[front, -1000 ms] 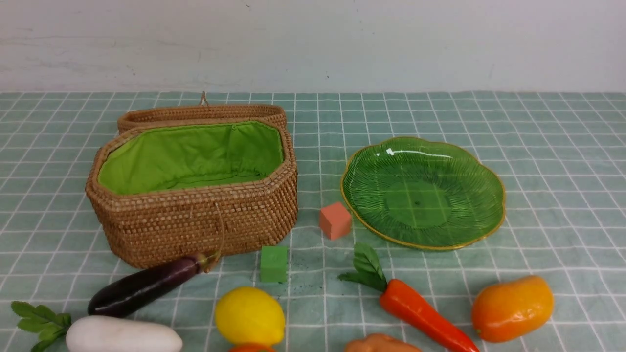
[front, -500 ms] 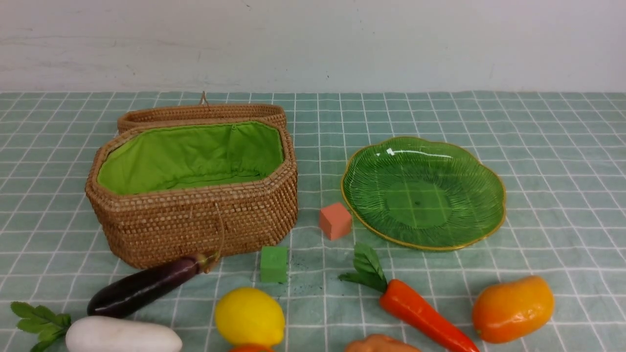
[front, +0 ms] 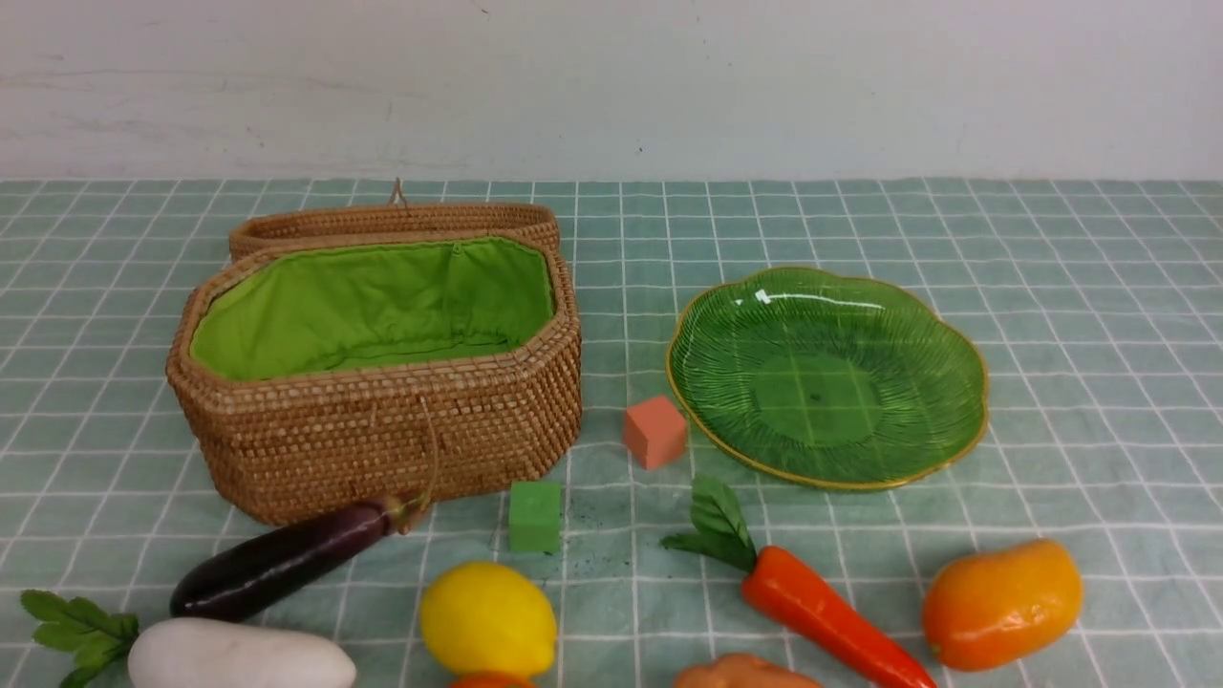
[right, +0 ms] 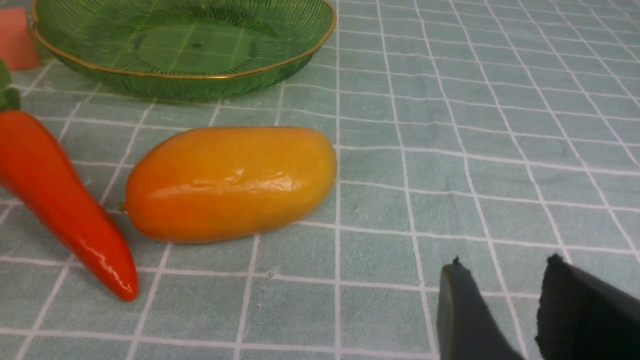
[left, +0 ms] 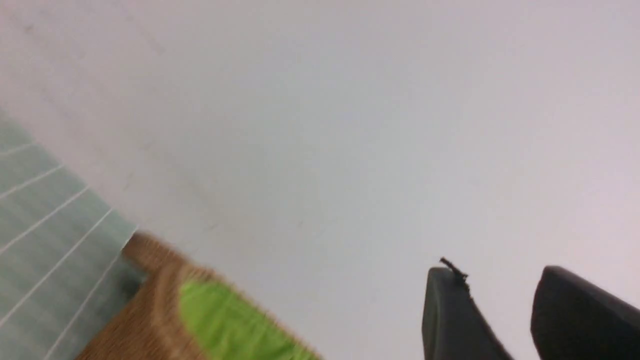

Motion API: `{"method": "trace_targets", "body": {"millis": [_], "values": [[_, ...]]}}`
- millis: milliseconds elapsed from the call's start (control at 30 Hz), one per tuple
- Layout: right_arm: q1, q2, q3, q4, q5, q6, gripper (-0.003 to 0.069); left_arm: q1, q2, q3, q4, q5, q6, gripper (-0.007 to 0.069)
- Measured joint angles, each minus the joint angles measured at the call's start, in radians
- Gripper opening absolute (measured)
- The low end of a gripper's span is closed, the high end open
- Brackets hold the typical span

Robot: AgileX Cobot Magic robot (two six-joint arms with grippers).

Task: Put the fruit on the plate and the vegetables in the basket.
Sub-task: Take a daikon with your left arm and place it on the basket on the left.

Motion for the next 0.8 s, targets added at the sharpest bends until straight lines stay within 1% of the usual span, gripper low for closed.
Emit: {"method": "trace_targets", "body": {"millis": [67, 167, 200, 233, 267, 300, 367, 500, 533, 600, 667, 700, 800], "values": [[0.000, 0.000, 0.000, 0.000, 0.000, 0.000, 0.0240, 0.000, 0.000, -0.059, 0.020, 0.029, 0.006, 0.0239], [0.000, 0.000, 0.000, 0.000, 0.000, 0.000, 0.0240, 0.000, 0.076, -0.309, 0.086, 0.232, 0.021, 0.0239], [0.000, 0.000, 0.000, 0.000, 0.000, 0.000, 0.0240, 0.000, 0.108, -0.360, 0.102, 0.288, 0.021, 0.0239], [0.000, 0.000, 0.000, 0.000, 0.000, 0.000, 0.0240, 0.000, 0.117, -0.373, 0.106, 0.303, 0.021, 0.0239], [0.000, 0.000, 0.000, 0.000, 0.000, 0.000, 0.0240, 0.000, 0.153, -0.421, 0.121, 0.366, 0.021, 0.0239], [0.000, 0.000, 0.000, 0.000, 0.000, 0.000, 0.0240, 0.000, 0.233, -0.507, 0.147, 0.510, 0.021, 0.0239], [0.000, 0.000, 0.000, 0.000, 0.000, 0.000, 0.0240, 0.000, 0.347, -0.589, 0.176, 0.713, 0.021, 0.0239], [0.000, 0.000, 0.000, 0.000, 0.000, 0.000, 0.0240, 0.000, 0.531, -0.640, 0.247, 0.983, 0.021, 0.0239], [0.000, 0.000, 0.000, 0.000, 0.000, 0.000, 0.0240, 0.000, 0.538, -0.640, 0.255, 0.990, 0.021, 0.0239], [0.000, 0.000, 0.000, 0.000, 0.000, 0.000, 0.0240, 0.000, 0.626, -0.640, 0.275, 1.060, 0.016, 0.0239], [0.000, 0.000, 0.000, 0.000, 0.000, 0.000, 0.0240, 0.000, 0.669, -0.640, 0.272, 1.086, 0.003, 0.0239], [0.000, 0.000, 0.000, 0.000, 0.000, 0.000, 0.0240, 0.000, 0.693, -0.640, 0.270, 1.099, -0.012, 0.0239], [0.000, 0.000, 0.000, 0.000, 0.000, 0.000, 0.0240, 0.000, 0.779, -0.640, 0.266, 1.138, -0.108, 0.0239]]}}
